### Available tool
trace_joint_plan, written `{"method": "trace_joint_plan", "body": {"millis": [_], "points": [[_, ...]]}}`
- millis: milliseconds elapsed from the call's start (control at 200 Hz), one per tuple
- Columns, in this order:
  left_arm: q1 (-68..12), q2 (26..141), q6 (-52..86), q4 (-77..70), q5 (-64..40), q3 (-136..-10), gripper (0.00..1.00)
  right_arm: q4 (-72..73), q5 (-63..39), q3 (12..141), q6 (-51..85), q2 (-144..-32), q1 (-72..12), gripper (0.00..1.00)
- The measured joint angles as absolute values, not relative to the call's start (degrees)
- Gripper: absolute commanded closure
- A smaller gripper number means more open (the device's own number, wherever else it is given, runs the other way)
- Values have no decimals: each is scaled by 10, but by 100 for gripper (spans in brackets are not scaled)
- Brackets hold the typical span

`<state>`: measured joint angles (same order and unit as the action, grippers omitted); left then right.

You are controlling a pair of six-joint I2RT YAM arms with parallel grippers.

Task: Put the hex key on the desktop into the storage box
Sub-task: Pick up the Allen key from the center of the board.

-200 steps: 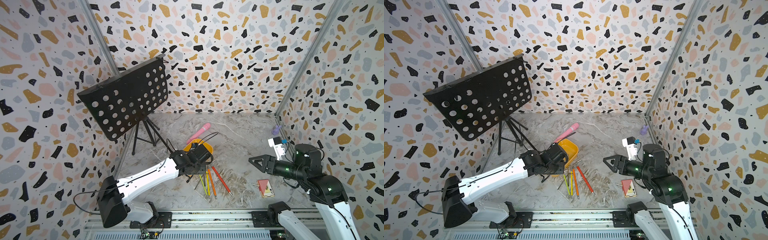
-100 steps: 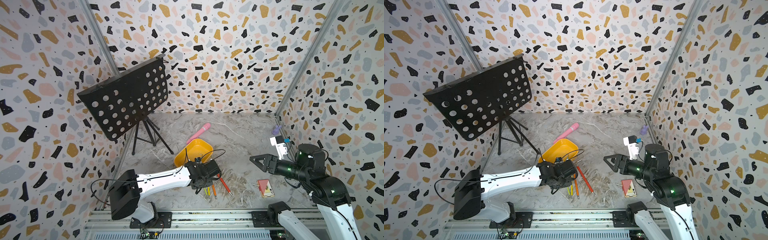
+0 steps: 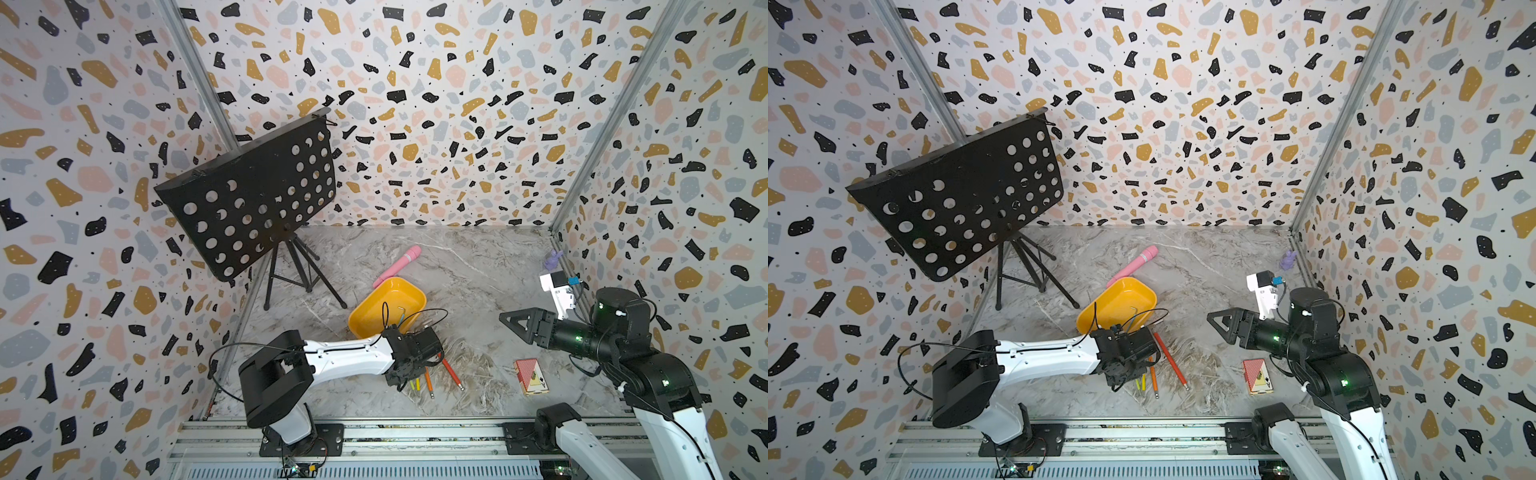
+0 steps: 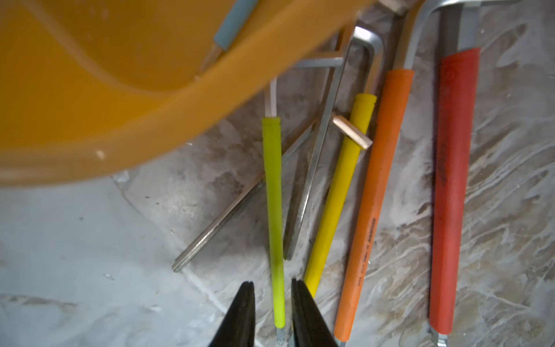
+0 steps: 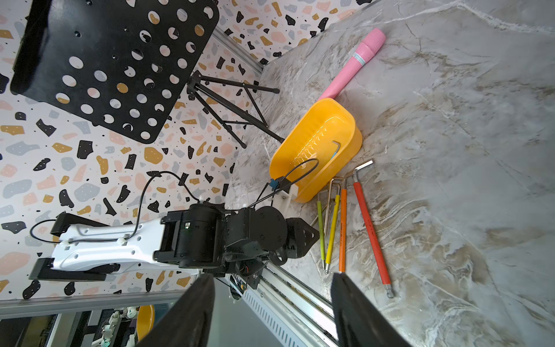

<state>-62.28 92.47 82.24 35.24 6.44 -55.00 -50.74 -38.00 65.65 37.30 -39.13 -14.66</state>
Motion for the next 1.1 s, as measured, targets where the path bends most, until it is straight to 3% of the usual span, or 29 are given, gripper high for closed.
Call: {"method": "trace_joint_plan", "body": {"millis": [726,1101], "points": [[-593,963,842,319,65,-550,77,-507,-380,656,373,-390,-147,33],[-592,967,832,311,63,-550,87,-507,-380,654,373,-390,-147,33]]}}
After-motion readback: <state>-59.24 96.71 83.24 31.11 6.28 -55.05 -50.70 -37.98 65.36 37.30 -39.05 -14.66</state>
